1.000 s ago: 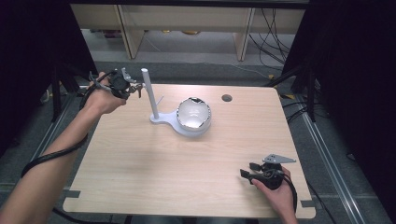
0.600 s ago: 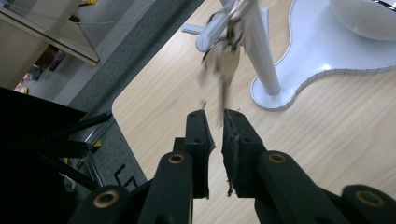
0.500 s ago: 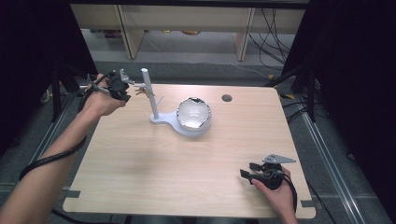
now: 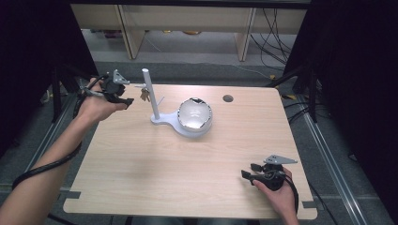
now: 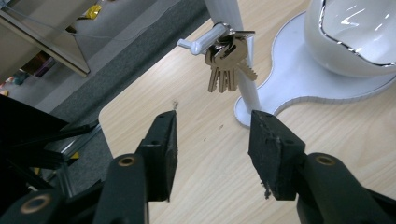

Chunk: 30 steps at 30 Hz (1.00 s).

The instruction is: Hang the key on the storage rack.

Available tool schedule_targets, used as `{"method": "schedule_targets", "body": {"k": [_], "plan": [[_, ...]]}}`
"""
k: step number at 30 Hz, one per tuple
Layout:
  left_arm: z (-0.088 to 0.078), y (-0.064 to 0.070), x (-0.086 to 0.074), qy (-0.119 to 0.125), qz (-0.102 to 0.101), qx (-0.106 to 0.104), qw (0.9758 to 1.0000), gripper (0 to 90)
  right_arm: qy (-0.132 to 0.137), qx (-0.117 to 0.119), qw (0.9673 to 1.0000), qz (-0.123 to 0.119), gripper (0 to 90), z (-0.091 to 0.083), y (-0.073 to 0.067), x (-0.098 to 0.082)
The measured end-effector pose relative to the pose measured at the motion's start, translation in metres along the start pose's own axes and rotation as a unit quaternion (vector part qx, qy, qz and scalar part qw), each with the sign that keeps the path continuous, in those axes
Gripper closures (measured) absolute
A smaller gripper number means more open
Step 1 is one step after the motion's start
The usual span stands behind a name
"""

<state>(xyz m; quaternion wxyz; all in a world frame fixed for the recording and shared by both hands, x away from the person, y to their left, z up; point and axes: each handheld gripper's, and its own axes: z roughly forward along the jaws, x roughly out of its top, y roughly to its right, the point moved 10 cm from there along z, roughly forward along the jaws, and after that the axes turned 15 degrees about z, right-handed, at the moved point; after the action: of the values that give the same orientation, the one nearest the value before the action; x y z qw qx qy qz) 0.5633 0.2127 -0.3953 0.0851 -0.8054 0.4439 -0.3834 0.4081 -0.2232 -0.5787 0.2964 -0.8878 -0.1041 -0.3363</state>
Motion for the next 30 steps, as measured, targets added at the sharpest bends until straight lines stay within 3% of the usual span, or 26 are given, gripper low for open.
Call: {"method": "schedule_targets", "body": {"k": [4, 10, 13, 14, 15, 16, 17, 18, 19, 20, 22, 23, 24, 26, 27, 28, 30], "plan": [[-0.002, 0.003, 0.000, 0.020, -0.002, -0.001, 0.9998, 46.5, 0.000, -0.001, 1.0000, -0.001, 41.2, 0.000, 0.000, 0.000], [-0.008, 0.010, -0.004, 0.043, -0.021, 0.004, 0.9988, 42.2, -0.003, 0.000, 1.0000, 0.005, 41.2, -0.001, -0.001, -0.001], [-0.012, 0.018, -0.009, 0.060, -0.030, 0.006, 0.9977, 40.5, 0.004, -0.002, 0.9999, -0.013, 41.2, -0.001, 0.003, 0.001], [-0.012, 0.022, -0.011, 0.066, -0.033, 0.007, 0.9972, 40.1, 0.007, -0.001, 1.0000, 0.005, 41.2, -0.001, 0.000, 0.000], [-0.013, 0.025, -0.013, 0.070, -0.035, 0.007, 0.9969, 39.8, 0.012, 0.005, 0.9999, 0.006, 41.2, -0.002, -0.002, 0.001], [-0.014, 0.030, -0.016, 0.080, -0.041, 0.006, 0.9959, 39.5, 0.014, 0.005, 0.9998, -0.013, 41.1, -0.002, 0.001, 0.002], [-0.015, 0.034, -0.019, 0.088, -0.047, 0.005, 0.9950, 39.2, 0.019, 0.002, 0.9997, -0.013, 41.1, -0.004, 0.002, 0.003], [-0.015, 0.038, -0.022, 0.096, -0.055, 0.007, 0.9938, 38.9, 0.010, -0.001, 0.9999, 0.013, 41.1, -0.006, -0.002, 0.000], [-0.015, 0.043, -0.027, 0.102, -0.062, 0.007, 0.9928, 38.2, 0.018, -0.004, 0.9997, -0.018, 41.1, -0.006, 0.003, 0.003], [-0.012, 0.046, -0.029, 0.119, -0.062, 0.009, 0.9909, 37.5, 0.024, 0.012, 0.9996, -0.010, 41.1, -0.004, 0.000, 0.003], [-0.007, 0.059, -0.038, 0.134, -0.084, 0.011, 0.9874, 35.9, 0.025, 0.011, 0.9996, -0.010, 41.1, -0.005, 0.000, 0.003], [-0.005, 0.065, -0.042, 0.136, -0.087, 0.012, 0.9868, 34.5, 0.023, 0.010, 0.9997, 0.000, 41.1, -0.006, -0.002, 0.002], [-0.003, 0.070, -0.044, 0.143, -0.091, 0.011, 0.9854, 33.7, 0.031, 0.006, 0.9994, -0.014, 41.2, -0.007, 0.000, 0.004], [0.002, 0.084, -0.051, 0.165, -0.111, 0.011, 0.9799, 32.1, 0.030, 0.004, 0.9994, -0.015, 41.1, -0.008, 0.000, 0.003], [0.002, 0.087, -0.052, 0.168, -0.114, 0.011, 0.9790, 32.1, 0.031, 0.004, 0.9994, -0.015, 41.0, -0.009, 0.000, 0.003], [0.004, 0.097, -0.057, 0.180, -0.125, 0.011, 0.9757, 32.7, 0.029, 0.003, 0.9996, -0.001, 40.9, -0.010, -0.003, 0.002], [0.007, 0.108, -0.062, 0.189, -0.137, 0.008, 0.9724, 35.1, 0.044, 0.015, 0.9989, -0.007, 40.7, -0.008, -0.004, 0.004]]}}
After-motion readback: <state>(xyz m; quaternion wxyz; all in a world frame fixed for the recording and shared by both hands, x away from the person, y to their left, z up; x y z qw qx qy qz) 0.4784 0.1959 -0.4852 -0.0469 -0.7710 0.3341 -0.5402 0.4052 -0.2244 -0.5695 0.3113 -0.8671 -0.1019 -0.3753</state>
